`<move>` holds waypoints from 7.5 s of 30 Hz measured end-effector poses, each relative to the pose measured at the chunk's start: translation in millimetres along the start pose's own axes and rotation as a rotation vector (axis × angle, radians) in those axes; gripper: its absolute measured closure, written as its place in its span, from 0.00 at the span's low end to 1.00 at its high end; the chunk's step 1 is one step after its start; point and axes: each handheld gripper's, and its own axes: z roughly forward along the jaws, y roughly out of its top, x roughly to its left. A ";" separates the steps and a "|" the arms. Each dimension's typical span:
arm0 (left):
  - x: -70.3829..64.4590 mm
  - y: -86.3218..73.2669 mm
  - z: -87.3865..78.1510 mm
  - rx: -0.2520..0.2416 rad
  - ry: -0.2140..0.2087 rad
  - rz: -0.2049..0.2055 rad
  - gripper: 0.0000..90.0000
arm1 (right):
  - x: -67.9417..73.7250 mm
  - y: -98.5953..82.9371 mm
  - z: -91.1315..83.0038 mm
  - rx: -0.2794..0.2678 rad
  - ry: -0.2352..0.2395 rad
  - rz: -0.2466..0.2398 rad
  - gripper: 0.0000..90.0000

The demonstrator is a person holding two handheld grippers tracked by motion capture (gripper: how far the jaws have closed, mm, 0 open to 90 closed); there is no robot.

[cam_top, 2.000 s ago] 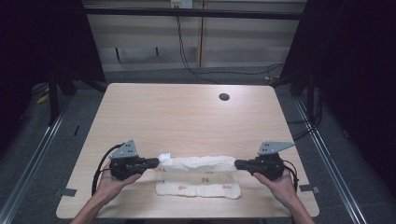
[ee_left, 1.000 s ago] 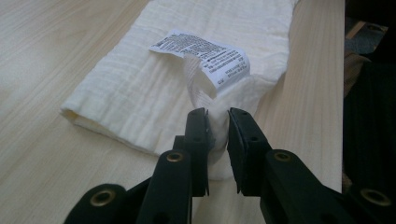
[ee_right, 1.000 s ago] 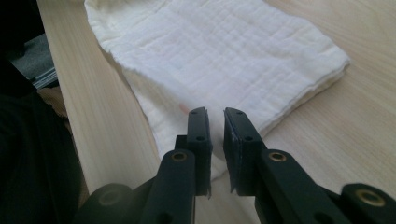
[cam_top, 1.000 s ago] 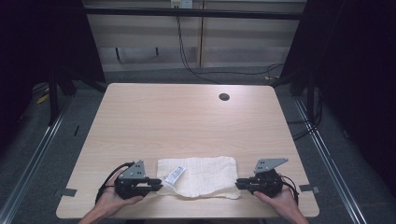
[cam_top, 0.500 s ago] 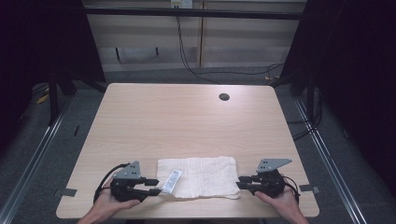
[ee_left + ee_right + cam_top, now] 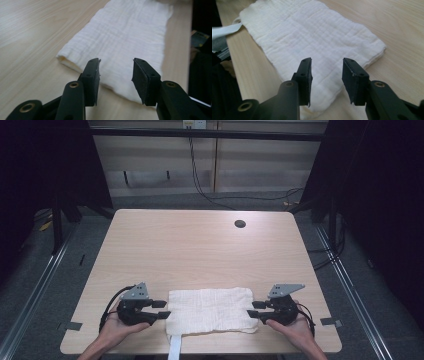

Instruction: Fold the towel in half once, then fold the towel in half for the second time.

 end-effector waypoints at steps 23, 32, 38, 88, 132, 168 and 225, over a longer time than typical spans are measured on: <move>6.6 7.5 39.4 0.098 0.043 0.058 0.90 | -13.9 -0.3 22.4 0.100 -0.107 -0.027 0.94; -2.6 23.2 61.9 0.098 0.009 0.068 0.94 | -28.9 -12.2 5.7 0.091 -0.127 0.022 0.96; -0.1 28.3 67.7 0.085 -0.036 0.030 0.87 | -35.2 -16.8 -5.0 0.061 -0.151 0.063 0.86; 35.3 54.3 50.7 0.014 0.069 -0.047 0.55 | 113.5 68.3 135.7 0.131 0.204 -0.360 0.57; 27.0 42.7 81.6 0.098 0.022 0.024 0.85 | 104.7 68.0 136.5 0.095 0.165 -0.321 0.92; 44.1 45.2 49.4 -0.010 -0.036 -0.101 0.93 | 103.8 91.5 107.6 -0.035 0.183 -0.240 0.94; 42.1 90.8 16.8 -0.096 -0.004 -0.116 0.93 | 110.4 136.5 81.5 -0.181 0.220 -0.244 0.95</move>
